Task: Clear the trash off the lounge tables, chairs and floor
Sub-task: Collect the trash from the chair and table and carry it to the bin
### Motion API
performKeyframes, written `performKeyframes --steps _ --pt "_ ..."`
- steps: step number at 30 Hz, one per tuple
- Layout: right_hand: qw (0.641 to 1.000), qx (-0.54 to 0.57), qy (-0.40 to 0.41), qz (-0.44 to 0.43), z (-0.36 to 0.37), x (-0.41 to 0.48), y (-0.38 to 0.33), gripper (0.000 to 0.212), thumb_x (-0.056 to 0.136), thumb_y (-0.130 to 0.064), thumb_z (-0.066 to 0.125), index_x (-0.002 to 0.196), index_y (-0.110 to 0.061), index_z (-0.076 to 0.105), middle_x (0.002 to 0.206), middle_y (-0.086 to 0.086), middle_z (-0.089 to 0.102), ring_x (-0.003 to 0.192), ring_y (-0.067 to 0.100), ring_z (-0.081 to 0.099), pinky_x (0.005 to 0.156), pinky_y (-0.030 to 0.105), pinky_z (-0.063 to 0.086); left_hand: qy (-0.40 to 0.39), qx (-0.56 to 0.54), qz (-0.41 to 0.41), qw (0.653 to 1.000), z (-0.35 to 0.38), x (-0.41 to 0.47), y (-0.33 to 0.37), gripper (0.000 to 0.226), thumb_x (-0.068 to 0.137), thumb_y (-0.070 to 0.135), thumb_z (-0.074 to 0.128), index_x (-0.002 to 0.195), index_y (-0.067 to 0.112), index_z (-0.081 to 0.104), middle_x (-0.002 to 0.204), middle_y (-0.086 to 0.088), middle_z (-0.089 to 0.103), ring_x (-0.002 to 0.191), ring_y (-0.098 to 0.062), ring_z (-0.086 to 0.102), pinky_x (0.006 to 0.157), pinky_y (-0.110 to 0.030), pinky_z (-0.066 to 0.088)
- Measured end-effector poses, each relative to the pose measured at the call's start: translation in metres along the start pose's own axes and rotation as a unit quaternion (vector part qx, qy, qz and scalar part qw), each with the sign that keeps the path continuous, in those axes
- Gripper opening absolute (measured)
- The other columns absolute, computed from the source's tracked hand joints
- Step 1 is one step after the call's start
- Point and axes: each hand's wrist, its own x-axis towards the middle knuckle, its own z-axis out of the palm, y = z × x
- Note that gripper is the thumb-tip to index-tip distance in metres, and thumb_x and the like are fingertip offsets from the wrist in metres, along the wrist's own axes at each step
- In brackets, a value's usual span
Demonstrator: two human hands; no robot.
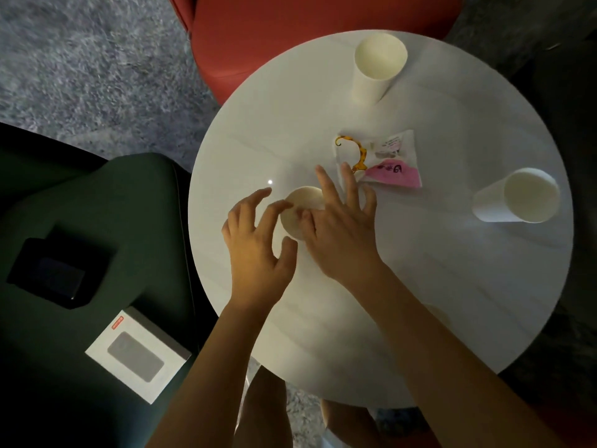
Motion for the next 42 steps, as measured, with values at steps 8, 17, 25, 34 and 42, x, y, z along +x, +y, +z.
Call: performKeyframes --steps 8,17,25,34,42 --pt "0.993 0.110 0.039 -0.006 -0.003 0.002 0.010 0.033 0.095 -0.028 0.041 0.116 -0.015 0.062 0.143 0.001 0.037 0.134 0.021 0.022 0.097 0.036 0.013 -0.110 0.175 0.041 0.978 0.010 0.013 -0.004 0.051 0.072 0.042 0.070 0.117 0.018 0.062 0.145 -0.008 0.040 0.137 -0.039 0.026 0.105 -0.059 0.021" --pt "0.886 0.266 0.355 0.134 -0.032 -0.032 0.062 0.028 0.082 -0.022 0.057 0.104 -0.007 0.066 0.110 0.005 0.064 0.106 0.024 0.055 0.096 0.040 0.040 -0.078 0.090 0.050 0.992 0.010 0.014 0.001 0.061 0.063 0.036 0.083 0.111 0.006 0.062 0.134 -0.017 0.050 0.118 -0.038 0.048 0.092 -0.050 0.044" --pt "0.797 0.220 0.355 0.435 -0.031 -0.045 0.158 0.104 0.062 -0.026 0.083 0.144 -0.016 0.019 0.148 0.010 0.028 0.136 0.027 0.026 0.111 0.049 0.021 -0.083 0.029 0.047 0.995 0.016 0.015 0.019 0.085 0.068 0.025 0.081 0.140 0.020 0.037 0.132 -0.010 0.046 0.114 -0.029 0.049 0.080 -0.043 0.052" --pt "0.809 0.286 0.376 0.350 -0.023 -0.037 0.167 0.095 0.067 -0.014 0.079 0.142 -0.018 0.022 0.143 0.007 0.034 0.124 0.021 0.040 0.103 0.051 0.040 -0.007 -0.082 0.050 0.995 0.011 0.034 0.070 0.082 0.065 0.028 0.080 0.136 0.019 0.039 0.121 0.010 0.046 0.104 0.004 0.041 0.082 -0.005 0.039" --pt "0.893 0.279 0.329 0.132 -0.028 -0.032 0.116 0.103 0.055 -0.010 0.087 0.136 -0.017 0.023 0.117 0.013 0.058 0.099 0.016 0.054 0.089 0.049 0.051 -0.007 -0.215 0.060 0.975 0.015 0.041 0.136 0.074 0.068 0.045 0.068 0.131 0.022 0.036 0.124 0.016 0.047 0.115 -0.008 0.049 0.092 -0.039 0.051"
